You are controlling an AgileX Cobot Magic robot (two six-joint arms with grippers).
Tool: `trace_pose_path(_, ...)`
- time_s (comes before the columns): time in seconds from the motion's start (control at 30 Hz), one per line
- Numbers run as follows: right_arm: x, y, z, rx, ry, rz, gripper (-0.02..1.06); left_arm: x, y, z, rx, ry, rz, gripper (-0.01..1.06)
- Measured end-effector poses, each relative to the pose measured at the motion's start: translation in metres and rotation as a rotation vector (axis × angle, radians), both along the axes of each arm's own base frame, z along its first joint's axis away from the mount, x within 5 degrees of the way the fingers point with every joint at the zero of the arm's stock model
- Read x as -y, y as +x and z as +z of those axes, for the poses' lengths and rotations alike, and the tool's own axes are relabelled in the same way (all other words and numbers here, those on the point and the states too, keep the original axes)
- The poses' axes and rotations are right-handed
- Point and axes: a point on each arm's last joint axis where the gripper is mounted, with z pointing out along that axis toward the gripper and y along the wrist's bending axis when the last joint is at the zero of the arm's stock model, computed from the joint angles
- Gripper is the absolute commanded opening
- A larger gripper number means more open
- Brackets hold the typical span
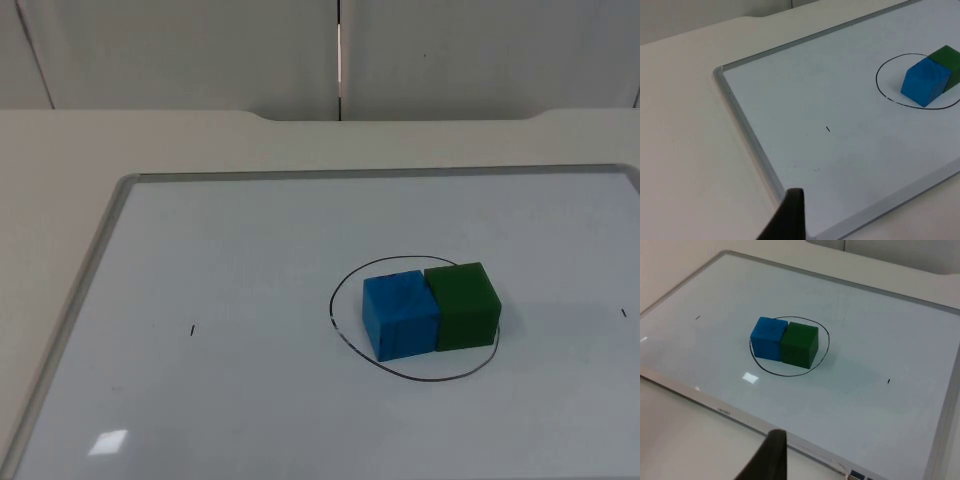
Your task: Push the two cubes into the marked area.
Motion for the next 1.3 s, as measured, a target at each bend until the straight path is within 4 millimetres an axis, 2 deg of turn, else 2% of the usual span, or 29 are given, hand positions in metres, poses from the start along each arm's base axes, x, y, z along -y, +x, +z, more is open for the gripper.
trace_pose_path(0.33, 0.0, 0.0, 0.0, 0.0, 0.0, 0.0, 1.05, 0.0, 0.0, 0.0, 0.0, 0.0, 0.0, 0.93)
trace_pose_path(0.43, 0.0, 0.0, 0.0, 0.0, 0.0, 0.0, 1.05, 0.0, 0.0, 0.0, 0.0, 0.0, 0.0, 0.97)
trace_pose_path(0.53, 0.0, 0.0, 0.0, 0.0, 0.0, 0.0, 1.05, 0.0, 0.0, 0.0, 0.0, 0.0, 0.0, 1.05)
trace_pose_path(1.3, 0.0, 0.0, 0.0, 0.0, 0.0, 0.0, 1.05, 0.0, 0.0, 0.0, 0.0, 0.0, 0.0, 1.05)
